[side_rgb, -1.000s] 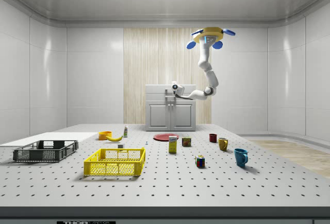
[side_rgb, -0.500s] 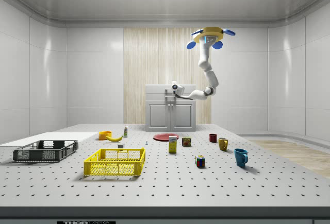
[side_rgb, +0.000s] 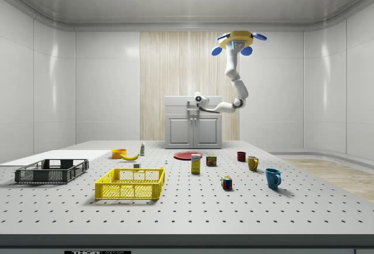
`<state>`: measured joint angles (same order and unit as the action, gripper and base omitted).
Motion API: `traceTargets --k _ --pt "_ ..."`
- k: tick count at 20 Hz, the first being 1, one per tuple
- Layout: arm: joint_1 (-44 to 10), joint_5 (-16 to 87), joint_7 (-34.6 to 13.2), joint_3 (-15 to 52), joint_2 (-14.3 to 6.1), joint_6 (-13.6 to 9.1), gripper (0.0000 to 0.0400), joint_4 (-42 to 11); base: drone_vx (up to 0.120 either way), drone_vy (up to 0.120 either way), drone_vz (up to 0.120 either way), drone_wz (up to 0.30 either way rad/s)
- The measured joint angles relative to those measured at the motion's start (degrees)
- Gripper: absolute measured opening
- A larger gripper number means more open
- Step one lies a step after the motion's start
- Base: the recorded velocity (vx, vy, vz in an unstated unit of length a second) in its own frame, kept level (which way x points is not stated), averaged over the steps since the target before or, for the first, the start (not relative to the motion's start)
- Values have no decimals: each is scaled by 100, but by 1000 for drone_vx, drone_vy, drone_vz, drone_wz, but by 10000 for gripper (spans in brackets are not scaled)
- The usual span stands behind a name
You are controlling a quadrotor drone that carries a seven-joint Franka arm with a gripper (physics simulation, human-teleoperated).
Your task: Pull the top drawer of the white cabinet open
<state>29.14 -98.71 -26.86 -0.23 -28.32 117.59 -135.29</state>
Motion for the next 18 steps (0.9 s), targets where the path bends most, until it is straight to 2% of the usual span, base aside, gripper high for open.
traceTargets --k 4,8,9,14,15,16,17,18 --pt "-91 46 -74 -52 -83 -123 112 -88 0 0 0 0" --pt "-170 131 76 -118 -168 -242 114 -166 0 0 0 0" --pt "-194 205 -86 -122 -208 -255 131 -156 0 0 0 0" --pt "-271 255 -68 -207 -281 -389 115 -248 0 0 0 0" --pt "-294 317 -160 -219 -315 -410 130 -249 0 0 0 0" --pt "-337 532 -343 -227 -395 -416 180 -205 0 0 0 0" --pt "-335 516 24 -292 -363 -456 165 -277 0 0 0 0" --pt "-338 507 38 -324 -377 -488 152 -302 0 0 0 0"
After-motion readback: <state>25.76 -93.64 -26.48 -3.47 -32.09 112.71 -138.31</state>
